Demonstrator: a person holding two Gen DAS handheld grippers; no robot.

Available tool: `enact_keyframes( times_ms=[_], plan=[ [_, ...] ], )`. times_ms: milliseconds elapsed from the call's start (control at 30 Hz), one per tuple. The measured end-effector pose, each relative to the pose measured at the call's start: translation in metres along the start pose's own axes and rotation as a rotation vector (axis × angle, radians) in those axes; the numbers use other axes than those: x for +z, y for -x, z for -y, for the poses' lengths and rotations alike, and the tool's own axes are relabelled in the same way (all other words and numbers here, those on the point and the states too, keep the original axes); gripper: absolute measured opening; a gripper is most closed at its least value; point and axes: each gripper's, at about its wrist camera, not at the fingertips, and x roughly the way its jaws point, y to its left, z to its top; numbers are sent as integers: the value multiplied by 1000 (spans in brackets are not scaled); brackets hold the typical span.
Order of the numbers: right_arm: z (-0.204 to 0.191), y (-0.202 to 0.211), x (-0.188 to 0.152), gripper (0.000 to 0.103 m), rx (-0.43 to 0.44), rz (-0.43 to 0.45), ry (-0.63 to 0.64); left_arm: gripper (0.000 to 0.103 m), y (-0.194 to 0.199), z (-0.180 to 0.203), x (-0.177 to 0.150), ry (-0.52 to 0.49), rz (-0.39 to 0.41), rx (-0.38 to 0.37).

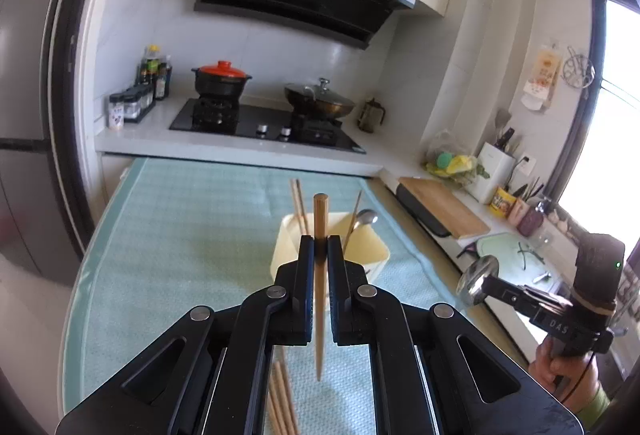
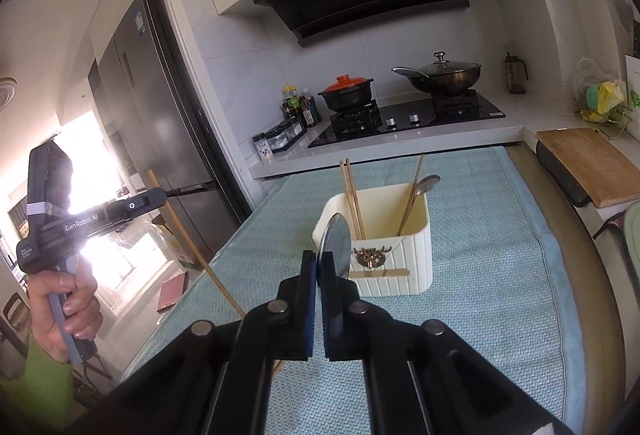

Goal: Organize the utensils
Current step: 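Lower the chopstick and spoon into the cream holder and open both tools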

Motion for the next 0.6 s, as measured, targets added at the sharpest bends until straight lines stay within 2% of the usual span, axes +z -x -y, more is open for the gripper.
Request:
enact_keyframes(
  times_ms=[200,367,600],
  plan=[
    [-4,1,46,2,38,74,3,4,-16,10,43,14,54,-38],
    [-4,-11,92,2,74,146,-1,4,-45,20,76,-10,94,-6],
    [15,-60,135,2,125,200,-51,4,-98,19,88,-4,63,19]
  ],
)
